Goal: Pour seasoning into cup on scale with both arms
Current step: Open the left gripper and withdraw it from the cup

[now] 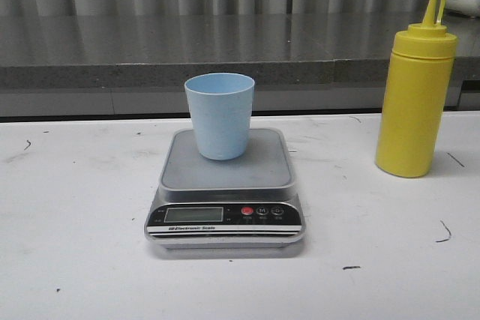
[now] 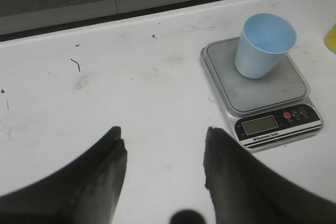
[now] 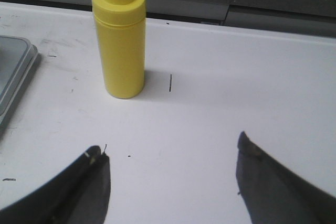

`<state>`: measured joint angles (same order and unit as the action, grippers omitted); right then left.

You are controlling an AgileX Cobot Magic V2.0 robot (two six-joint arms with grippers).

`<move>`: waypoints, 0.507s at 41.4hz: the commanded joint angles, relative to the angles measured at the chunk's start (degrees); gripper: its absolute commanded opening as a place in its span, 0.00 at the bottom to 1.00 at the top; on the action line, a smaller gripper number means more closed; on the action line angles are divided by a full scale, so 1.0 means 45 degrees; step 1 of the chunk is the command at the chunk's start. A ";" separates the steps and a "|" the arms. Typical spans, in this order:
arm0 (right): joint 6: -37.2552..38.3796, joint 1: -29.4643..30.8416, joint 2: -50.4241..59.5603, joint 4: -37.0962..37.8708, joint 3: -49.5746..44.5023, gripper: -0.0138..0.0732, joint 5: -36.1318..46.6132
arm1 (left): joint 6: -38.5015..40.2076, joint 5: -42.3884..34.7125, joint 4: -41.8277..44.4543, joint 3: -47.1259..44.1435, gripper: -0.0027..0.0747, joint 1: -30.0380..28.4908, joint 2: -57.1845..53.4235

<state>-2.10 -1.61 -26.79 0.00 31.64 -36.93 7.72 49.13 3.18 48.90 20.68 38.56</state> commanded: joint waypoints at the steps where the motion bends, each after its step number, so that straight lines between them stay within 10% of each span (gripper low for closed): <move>1: -0.0147 0.0022 -0.0163 0.0105 0.0438 0.77 0.0800 | 0.0077 -0.0781 -0.0115 -0.0143 0.48 -0.0013 -0.0945; 21: -0.0147 0.0022 -0.0163 0.0105 0.0438 0.77 0.0800 | 0.0077 -0.0939 -0.0091 -0.0822 0.48 -0.0013 -0.2278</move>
<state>-2.10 -1.61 -26.79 0.00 31.64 -36.93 7.72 49.13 3.04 43.76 20.65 28.06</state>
